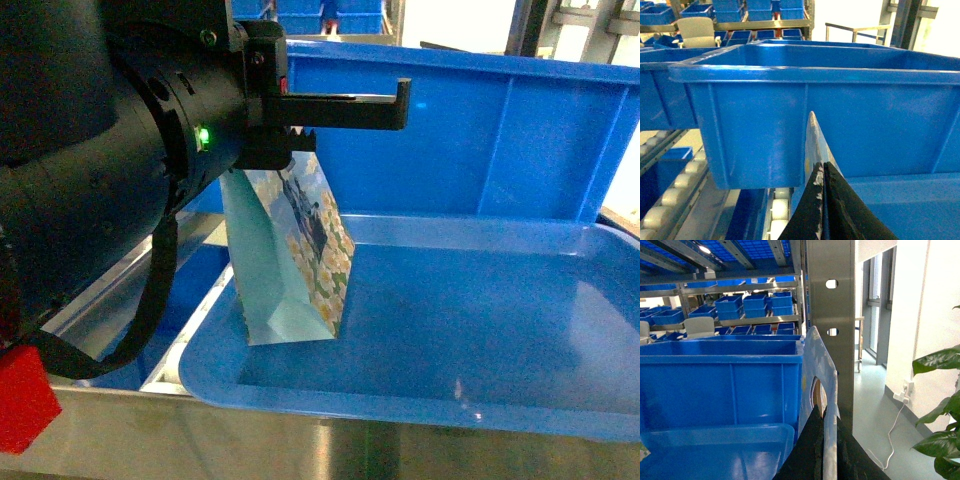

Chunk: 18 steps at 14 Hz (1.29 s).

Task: Move flower gift bag to table near conveyor

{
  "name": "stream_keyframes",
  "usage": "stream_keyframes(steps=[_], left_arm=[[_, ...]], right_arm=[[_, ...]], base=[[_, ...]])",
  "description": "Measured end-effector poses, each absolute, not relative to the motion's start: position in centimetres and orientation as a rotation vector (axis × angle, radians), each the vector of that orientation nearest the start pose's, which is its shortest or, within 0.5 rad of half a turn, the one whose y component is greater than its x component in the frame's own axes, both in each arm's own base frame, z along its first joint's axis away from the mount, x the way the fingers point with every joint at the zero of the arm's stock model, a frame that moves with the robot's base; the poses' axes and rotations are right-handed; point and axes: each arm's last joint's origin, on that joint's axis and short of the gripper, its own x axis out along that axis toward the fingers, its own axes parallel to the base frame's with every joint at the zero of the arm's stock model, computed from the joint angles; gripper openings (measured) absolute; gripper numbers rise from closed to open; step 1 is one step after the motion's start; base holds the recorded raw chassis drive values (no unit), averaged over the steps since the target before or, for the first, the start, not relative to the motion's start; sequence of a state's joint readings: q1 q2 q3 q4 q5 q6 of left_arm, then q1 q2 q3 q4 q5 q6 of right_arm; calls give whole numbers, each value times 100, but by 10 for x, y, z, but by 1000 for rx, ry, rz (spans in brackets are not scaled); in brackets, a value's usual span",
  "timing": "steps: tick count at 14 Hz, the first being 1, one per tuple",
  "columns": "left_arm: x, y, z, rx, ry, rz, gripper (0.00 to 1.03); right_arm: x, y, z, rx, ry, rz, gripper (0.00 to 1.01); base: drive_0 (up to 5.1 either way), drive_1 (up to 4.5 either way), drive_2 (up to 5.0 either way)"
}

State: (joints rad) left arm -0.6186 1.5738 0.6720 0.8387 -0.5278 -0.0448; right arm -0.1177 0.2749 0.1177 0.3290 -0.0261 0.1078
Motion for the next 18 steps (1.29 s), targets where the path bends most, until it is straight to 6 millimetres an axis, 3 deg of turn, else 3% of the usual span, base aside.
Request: stream_keyframes(steps=[7, 13, 18], left_arm=[[251, -161, 226, -5, -18, -60, 2], [224, -123, 242, 20, -99, -18, 2], [198, -90, 245, 75, -140, 20, 2]], right_arm=[[112, -12, 213, 95, -176, -82, 2], [112, -12, 213, 95, -176, -82, 2], [112, -12, 213, 95, -176, -82, 2]], base=[[0, 0, 0], [0, 0, 0], [0, 0, 0]])
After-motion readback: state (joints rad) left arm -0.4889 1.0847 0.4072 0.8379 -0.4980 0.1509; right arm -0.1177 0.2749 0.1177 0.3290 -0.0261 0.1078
